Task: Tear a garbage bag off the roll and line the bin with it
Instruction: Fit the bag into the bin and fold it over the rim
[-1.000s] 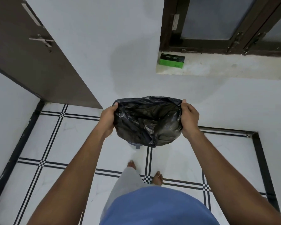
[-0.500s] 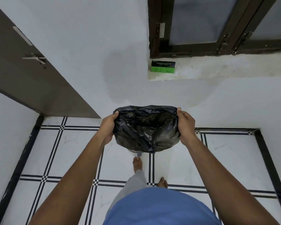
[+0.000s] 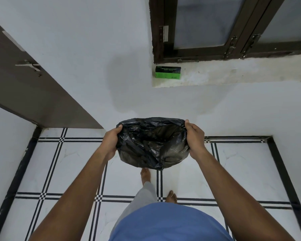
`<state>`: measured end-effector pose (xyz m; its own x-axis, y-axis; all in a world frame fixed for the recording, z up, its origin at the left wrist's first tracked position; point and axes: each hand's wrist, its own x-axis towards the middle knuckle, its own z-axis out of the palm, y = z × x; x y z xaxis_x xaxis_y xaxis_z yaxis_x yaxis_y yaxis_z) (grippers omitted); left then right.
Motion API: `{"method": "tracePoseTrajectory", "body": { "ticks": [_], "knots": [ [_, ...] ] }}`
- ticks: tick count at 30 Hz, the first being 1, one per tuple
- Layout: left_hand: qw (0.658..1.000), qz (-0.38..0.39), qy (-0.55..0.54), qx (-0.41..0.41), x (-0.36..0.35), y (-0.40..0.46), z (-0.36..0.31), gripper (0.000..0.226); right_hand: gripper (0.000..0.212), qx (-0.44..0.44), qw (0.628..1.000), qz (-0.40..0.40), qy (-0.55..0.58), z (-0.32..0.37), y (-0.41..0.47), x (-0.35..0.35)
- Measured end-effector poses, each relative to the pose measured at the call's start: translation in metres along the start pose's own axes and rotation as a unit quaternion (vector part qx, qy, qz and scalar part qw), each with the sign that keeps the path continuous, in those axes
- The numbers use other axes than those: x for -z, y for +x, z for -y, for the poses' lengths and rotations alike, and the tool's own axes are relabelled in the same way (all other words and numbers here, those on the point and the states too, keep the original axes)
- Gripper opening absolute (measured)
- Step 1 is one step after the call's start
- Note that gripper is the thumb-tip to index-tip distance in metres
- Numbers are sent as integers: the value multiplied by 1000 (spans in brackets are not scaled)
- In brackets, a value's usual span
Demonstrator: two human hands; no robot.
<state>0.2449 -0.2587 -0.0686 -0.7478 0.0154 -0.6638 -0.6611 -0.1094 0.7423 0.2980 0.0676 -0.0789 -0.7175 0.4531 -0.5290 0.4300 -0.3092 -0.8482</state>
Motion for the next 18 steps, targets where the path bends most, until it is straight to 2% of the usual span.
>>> {"method": "tracePoseTrajectory", "body": {
  "ticks": [8, 12, 18],
  "knots": [
    [1000, -10, -5, 2, 6, 10, -1, 41, 51, -13, 1000, 4, -23, -6, 9, -10],
    [999, -26, 21, 16, 14, 17, 10, 42, 47, -42, 997, 12, -66, -22, 6, -17],
    [994, -17, 93, 57, 22, 17, 48, 34, 64, -118, 985, 23, -124, -66, 0, -32]
  ]
}}
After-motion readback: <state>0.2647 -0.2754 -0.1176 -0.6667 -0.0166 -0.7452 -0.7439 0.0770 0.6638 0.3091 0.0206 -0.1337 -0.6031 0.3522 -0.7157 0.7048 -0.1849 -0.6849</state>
